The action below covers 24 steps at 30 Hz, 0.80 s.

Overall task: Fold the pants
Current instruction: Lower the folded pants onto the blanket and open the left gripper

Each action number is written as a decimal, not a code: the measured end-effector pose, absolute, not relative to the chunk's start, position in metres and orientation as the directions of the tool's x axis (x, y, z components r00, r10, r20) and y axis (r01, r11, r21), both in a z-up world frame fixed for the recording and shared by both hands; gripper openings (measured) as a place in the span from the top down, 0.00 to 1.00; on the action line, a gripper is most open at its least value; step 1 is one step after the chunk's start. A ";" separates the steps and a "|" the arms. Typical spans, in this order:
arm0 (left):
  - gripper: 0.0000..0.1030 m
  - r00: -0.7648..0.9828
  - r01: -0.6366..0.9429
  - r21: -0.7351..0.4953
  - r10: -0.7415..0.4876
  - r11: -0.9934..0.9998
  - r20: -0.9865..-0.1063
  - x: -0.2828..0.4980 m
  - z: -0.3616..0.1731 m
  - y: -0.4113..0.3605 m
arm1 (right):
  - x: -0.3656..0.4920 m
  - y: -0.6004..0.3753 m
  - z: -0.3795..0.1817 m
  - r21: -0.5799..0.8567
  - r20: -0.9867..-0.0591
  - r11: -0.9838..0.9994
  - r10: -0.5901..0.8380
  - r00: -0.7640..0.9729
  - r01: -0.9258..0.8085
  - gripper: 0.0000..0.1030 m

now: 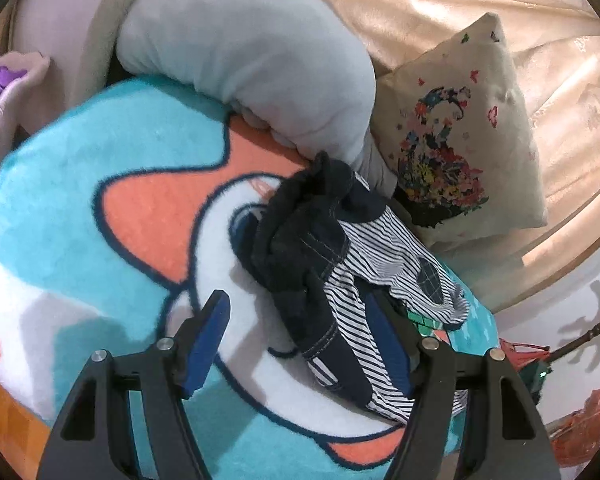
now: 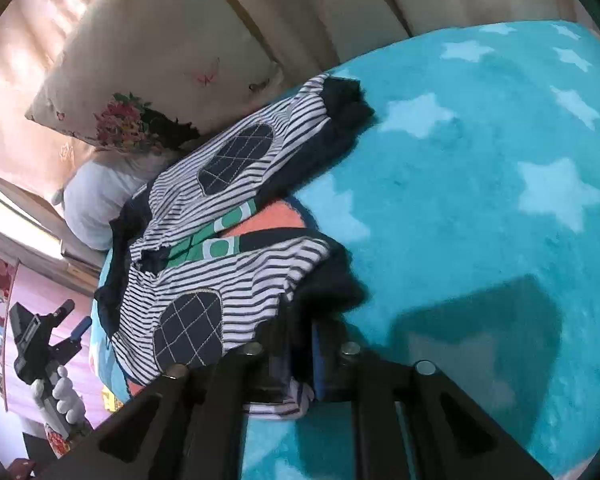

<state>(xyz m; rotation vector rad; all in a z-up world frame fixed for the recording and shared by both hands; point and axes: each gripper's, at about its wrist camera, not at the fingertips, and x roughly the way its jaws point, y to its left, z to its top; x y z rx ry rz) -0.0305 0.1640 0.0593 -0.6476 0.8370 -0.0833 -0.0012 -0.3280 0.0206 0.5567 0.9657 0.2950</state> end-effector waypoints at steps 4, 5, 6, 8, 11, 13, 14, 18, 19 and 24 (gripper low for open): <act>0.33 0.684 -0.224 -0.539 -0.263 0.812 -0.680 -0.035 0.060 0.174 | 0.012 -0.357 0.044 0.554 -0.647 0.833 0.423 0.634 0.010 0.91; 0.33 0.681 -0.232 -0.539 -0.261 0.809 -0.684 -0.035 0.058 0.176 | 0.016 -0.362 0.047 0.546 -0.646 0.838 0.411 0.643 0.014 0.91; 0.33 0.676 -0.238 -0.539 -0.261 0.808 -0.689 -0.034 0.054 0.175 | 0.021 -0.367 0.049 0.519 -0.657 0.854 0.380 0.651 0.026 0.91; 0.33 0.660 -0.241 -0.541 -0.273 0.806 -0.700 -0.031 0.045 0.172 | 0.029 -0.375 0.047 0.492 -0.678 0.869 0.349 0.647 0.047 0.91; 0.32 0.613 -0.239 -0.564 -0.328 0.790 -0.719 -0.020 0.023 0.164 | 0.031 -0.375 0.040 0.508 -0.678 0.860 0.367 0.637 0.044 0.91; 0.32 0.585 -0.230 -0.595 -0.379 0.770 -0.717 -0.014 0.011 0.157 | 0.026 -0.369 0.035 0.507 -0.675 0.861 0.374 0.636 0.033 0.90; 0.32 0.574 -0.224 -0.605 -0.399 0.764 -0.716 -0.012 0.005 0.151 | 0.025 -0.363 0.033 0.505 -0.676 0.863 0.373 0.636 0.030 0.90; 0.29 0.564 -0.168 -0.576 -0.401 0.800 -0.722 0.004 0.004 0.124 | 0.022 -0.359 0.026 0.506 -0.676 0.862 0.376 0.634 0.028 0.89; 0.29 0.565 -0.154 -0.560 -0.392 0.814 -0.726 0.008 0.005 0.116 | 0.021 -0.359 0.026 0.513 -0.672 0.858 0.382 0.634 0.028 0.89; 0.92 0.504 -0.125 -0.504 -0.383 0.855 -0.774 0.022 0.000 0.091 | 0.021 -0.359 0.021 0.530 -0.666 0.847 0.395 0.632 0.029 0.89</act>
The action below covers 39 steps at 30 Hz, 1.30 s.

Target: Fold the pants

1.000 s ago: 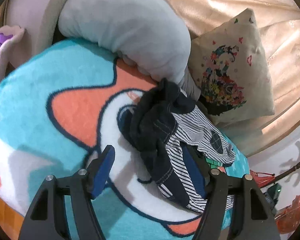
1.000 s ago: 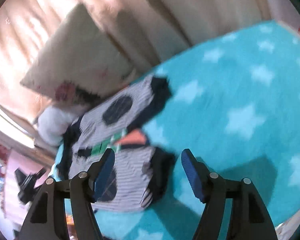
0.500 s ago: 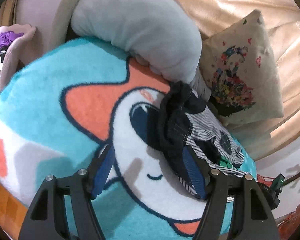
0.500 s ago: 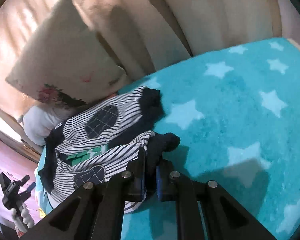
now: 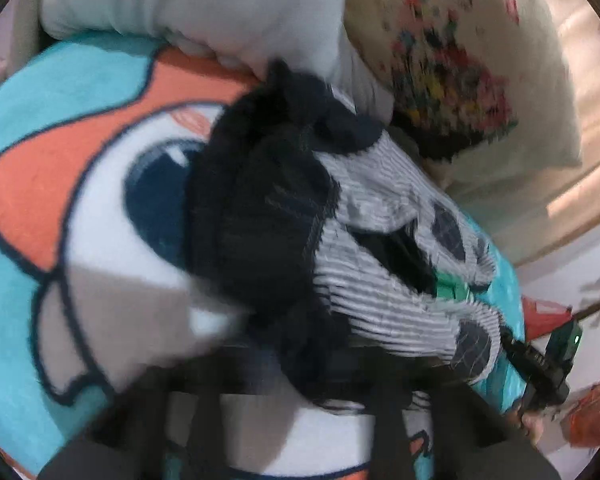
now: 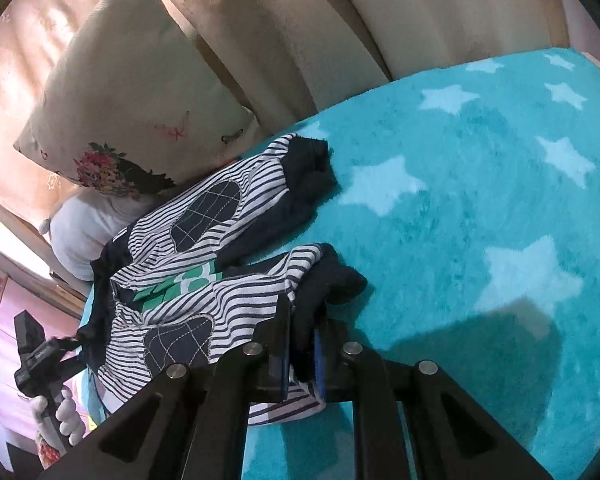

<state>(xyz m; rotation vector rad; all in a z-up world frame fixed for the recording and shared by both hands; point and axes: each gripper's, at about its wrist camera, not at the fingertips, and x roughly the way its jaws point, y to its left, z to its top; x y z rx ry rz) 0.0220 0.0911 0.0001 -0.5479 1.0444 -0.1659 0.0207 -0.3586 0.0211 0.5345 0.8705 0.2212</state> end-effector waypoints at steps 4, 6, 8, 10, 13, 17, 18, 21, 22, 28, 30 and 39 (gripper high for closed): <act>0.93 0.542 -0.146 -0.513 -0.365 0.846 -0.757 0.005 0.010 0.105 | 0.018 -0.360 0.024 0.555 -0.651 0.832 0.415 0.636 0.025 0.89; 0.93 0.563 -0.154 -0.519 -0.357 0.841 -0.746 -0.009 0.017 0.121 | 0.016 -0.359 0.026 0.561 -0.643 0.827 0.425 0.637 0.014 0.89; 0.93 0.571 -0.174 -0.521 -0.345 0.835 -0.745 -0.019 0.020 0.134 | 0.015 -0.355 0.027 0.569 -0.636 0.822 0.443 0.632 -0.003 0.89; 0.93 0.561 -0.197 -0.512 -0.332 0.836 -0.758 -0.027 0.018 0.146 | 0.014 -0.347 0.024 0.586 -0.630 0.810 0.477 0.614 -0.028 0.89; 0.85 0.537 -0.233 -0.518 -0.336 0.823 -0.774 -0.032 0.005 0.160 | 0.015 -0.337 0.015 0.583 -0.642 0.812 0.487 0.592 -0.037 0.89; 0.71 0.555 -0.251 -0.550 -0.348 0.796 -0.756 -0.038 0.004 0.174 | 0.012 -0.340 0.004 0.603 -0.639 0.798 0.486 0.597 -0.004 0.89; 0.71 0.575 -0.251 -0.544 -0.328 0.801 -0.749 -0.040 0.010 0.177 | 0.010 -0.342 0.006 0.599 -0.638 0.801 0.476 0.605 0.001 0.89; 0.70 0.626 -0.244 -0.513 -0.270 0.823 -0.732 -0.046 0.028 0.183 | 0.005 -0.340 0.013 0.546 -0.659 0.838 0.432 0.615 -0.003 0.89; 0.65 0.641 -0.237 -0.509 -0.261 0.827 -0.722 -0.047 0.033 0.184 | 0.004 -0.338 0.016 0.530 -0.665 0.848 0.420 0.618 -0.006 0.89; 0.47 0.724 -0.127 -0.368 -0.168 0.921 -0.669 -0.048 0.067 0.151 | -0.001 -0.326 0.033 0.445 -0.670 0.895 0.322 0.669 0.015 0.82; 0.27 0.771 -0.086 -0.302 -0.129 0.949 -0.623 -0.051 0.075 0.131 | -0.006 -0.324 0.040 0.423 -0.660 0.906 0.289 0.694 0.026 0.77; 0.09 0.683 -0.038 -0.247 -0.155 0.968 -0.714 -0.017 0.043 0.072 | -0.027 -0.274 0.059 0.567 -0.482 0.801 0.513 0.710 -0.194 0.49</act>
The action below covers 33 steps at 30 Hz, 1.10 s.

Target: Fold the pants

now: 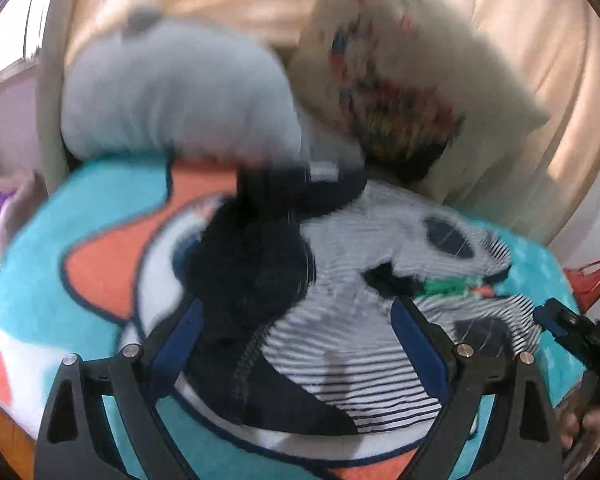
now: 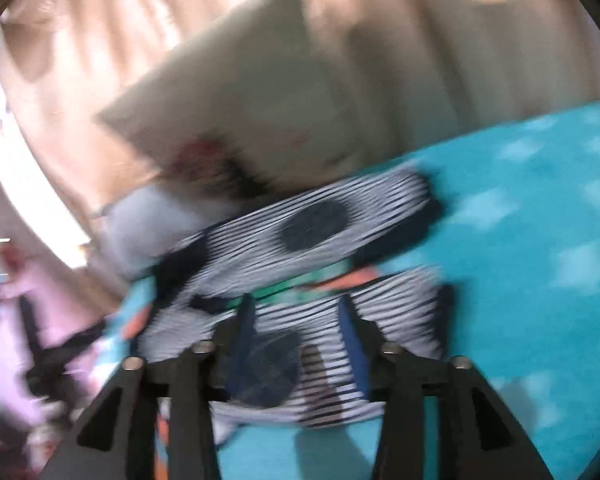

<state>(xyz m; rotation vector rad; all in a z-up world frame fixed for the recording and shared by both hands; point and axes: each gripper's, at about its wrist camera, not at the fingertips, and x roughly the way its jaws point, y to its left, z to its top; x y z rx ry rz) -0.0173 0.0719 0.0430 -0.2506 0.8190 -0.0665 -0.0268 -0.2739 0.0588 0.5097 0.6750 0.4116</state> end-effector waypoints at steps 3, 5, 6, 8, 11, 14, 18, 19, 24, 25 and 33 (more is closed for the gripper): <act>0.09 0.624 -0.094 -0.210 -0.107 0.973 -0.774 -0.011 0.023 0.071 | -0.016 -0.257 0.041 0.576 -0.529 0.796 0.535 0.658 -0.184 0.49; 0.09 0.575 -0.119 -0.197 -0.094 0.973 -0.813 -0.007 0.010 0.077 | -0.008 -0.263 0.026 0.543 -0.599 0.833 0.476 0.644 -0.111 0.49; 0.09 0.579 -0.115 -0.226 -0.119 0.967 -0.807 -0.009 0.011 0.083 | -0.006 -0.274 0.018 0.548 -0.621 0.834 0.454 0.639 -0.061 0.53; 0.09 0.580 -0.105 -0.273 -0.164 0.956 -0.798 -0.011 0.015 0.090 | -0.011 -0.303 0.010 0.645 -0.571 0.764 0.492 0.657 -0.012 0.57; 0.09 0.594 -0.107 -0.339 -0.213 0.934 -0.775 -0.016 0.029 0.103 | -0.021 -0.334 0.015 0.669 -0.559 0.740 0.443 0.701 0.065 0.55; 0.09 0.669 -0.104 -0.313 -0.167 0.944 -0.724 -0.025 0.057 0.109 | -0.031 -0.341 0.037 0.537 -0.605 0.838 0.300 0.737 0.099 0.50; 0.09 0.789 -0.104 -0.240 -0.067 0.965 -0.611 -0.028 0.099 0.113 | -0.024 -0.342 0.059 0.493 -0.595 0.868 0.288 0.751 0.058 0.48; 0.08 0.806 -0.093 -0.229 -0.062 0.969 -0.589 -0.025 0.110 0.112 | -0.017 -0.340 0.064 0.477 -0.596 0.878 0.287 0.750 0.044 0.48; 0.01 0.765 0.045 -0.231 -0.183 0.972 -0.617 0.026 0.134 0.104 | 0.030 -0.313 0.091 0.359 -0.603 0.928 0.312 0.734 -0.099 0.33; 0.01 0.748 0.067 -0.223 -0.197 0.973 -0.634 0.038 0.133 0.098 | 0.043 -0.308 0.092 0.332 -0.625 0.934 0.321 0.712 -0.129 0.33; 0.01 0.612 0.233 -0.164 -0.275 0.959 -0.741 0.110 0.094 0.052 | 0.132 -0.264 0.079 0.023 -0.786 0.956 0.197 0.585 -0.291 0.33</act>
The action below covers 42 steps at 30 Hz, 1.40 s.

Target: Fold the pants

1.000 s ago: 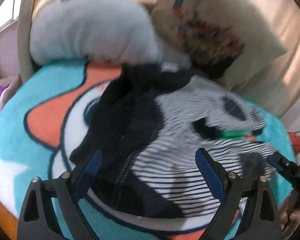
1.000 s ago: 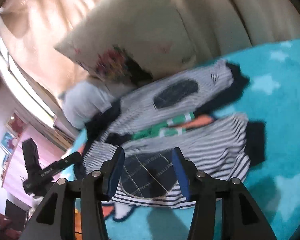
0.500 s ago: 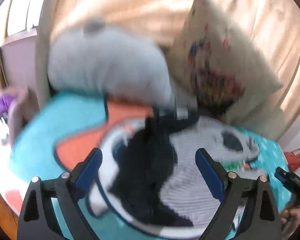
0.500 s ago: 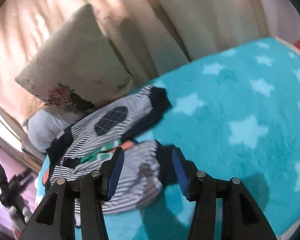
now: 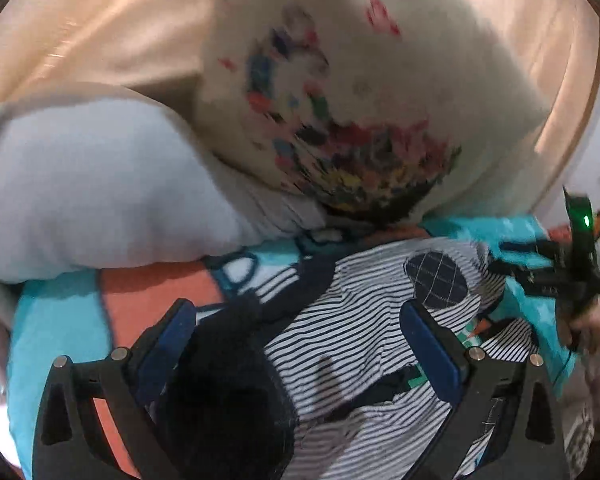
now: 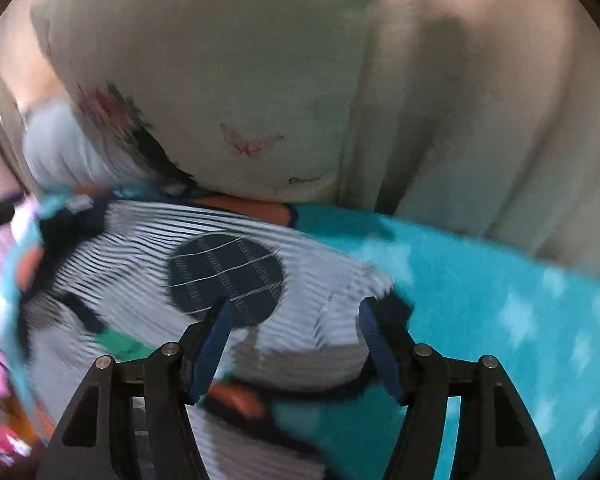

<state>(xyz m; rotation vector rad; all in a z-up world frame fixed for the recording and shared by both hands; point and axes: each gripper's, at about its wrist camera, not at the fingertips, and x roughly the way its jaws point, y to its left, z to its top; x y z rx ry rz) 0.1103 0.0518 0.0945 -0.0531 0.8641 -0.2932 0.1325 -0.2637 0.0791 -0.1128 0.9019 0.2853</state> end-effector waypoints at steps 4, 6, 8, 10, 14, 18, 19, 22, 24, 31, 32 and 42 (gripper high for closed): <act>0.01 0.545 0.266 -0.131 -0.261 0.955 -0.796 0.141 0.072 0.041 | 0.168 -0.251 0.064 -0.051 -0.819 0.937 0.159 0.551 -0.345 0.33; 0.01 0.531 0.264 -0.123 -0.251 0.957 -0.810 0.157 0.062 0.042 | 0.182 -0.245 0.057 -0.073 -0.834 0.928 0.144 0.533 -0.365 0.33; 0.01 0.515 0.270 -0.130 -0.257 0.954 -0.818 0.169 0.054 0.045 | 0.197 -0.241 0.048 -0.089 -0.844 0.917 0.137 0.518 -0.388 0.33; 0.01 0.489 0.273 -0.136 -0.259 0.952 -0.833 0.178 0.045 0.047 | 0.209 -0.239 0.041 -0.083 -0.850 0.911 0.146 0.506 -0.403 0.33; 0.01 0.412 0.304 -0.128 -0.252 0.944 -0.876 0.194 0.022 0.044 | 0.228 -0.238 0.030 -0.024 -0.867 0.897 0.201 0.457 -0.441 0.32; 0.04 0.355 0.292 -0.125 -0.229 0.948 -0.906 0.206 0.006 0.043 | 0.235 -0.242 0.026 0.017 -0.863 0.885 0.249 0.441 -0.466 0.24; 0.08 0.371 0.288 -0.111 -0.217 0.951 -0.903 0.206 0.007 0.042 | 0.235 -0.243 0.025 0.030 -0.865 0.883 0.258 0.430 -0.468 0.24; 0.52 0.386 0.284 -0.116 -0.224 0.952 -0.895 0.202 0.015 0.042 | 0.228 -0.242 0.025 0.072 -0.876 0.863 0.295 0.382 -0.501 0.25; 0.86 0.361 0.278 -0.173 -0.270 0.945 -0.893 0.201 0.019 0.043 | 0.222 -0.240 0.025 0.058 -0.878 0.858 0.288 0.383 -0.511 0.41; 0.94 0.437 0.262 -0.142 -0.248 0.955 -0.865 0.169 0.055 0.037 | 0.202 -0.246 0.051 0.080 -0.845 0.881 0.309 0.437 -0.467 0.95; 0.94 0.453 0.264 -0.142 -0.252 0.954 -0.855 0.162 0.063 0.037 | 0.193 -0.247 0.059 0.076 -0.835 0.883 0.310 0.455 -0.462 0.95; 0.94 0.625 0.296 -0.084 -0.259 0.952 -0.736 0.055 0.127 0.047 | 0.079 -0.256 0.124 0.075 -0.713 0.891 0.361 0.601 -0.447 0.95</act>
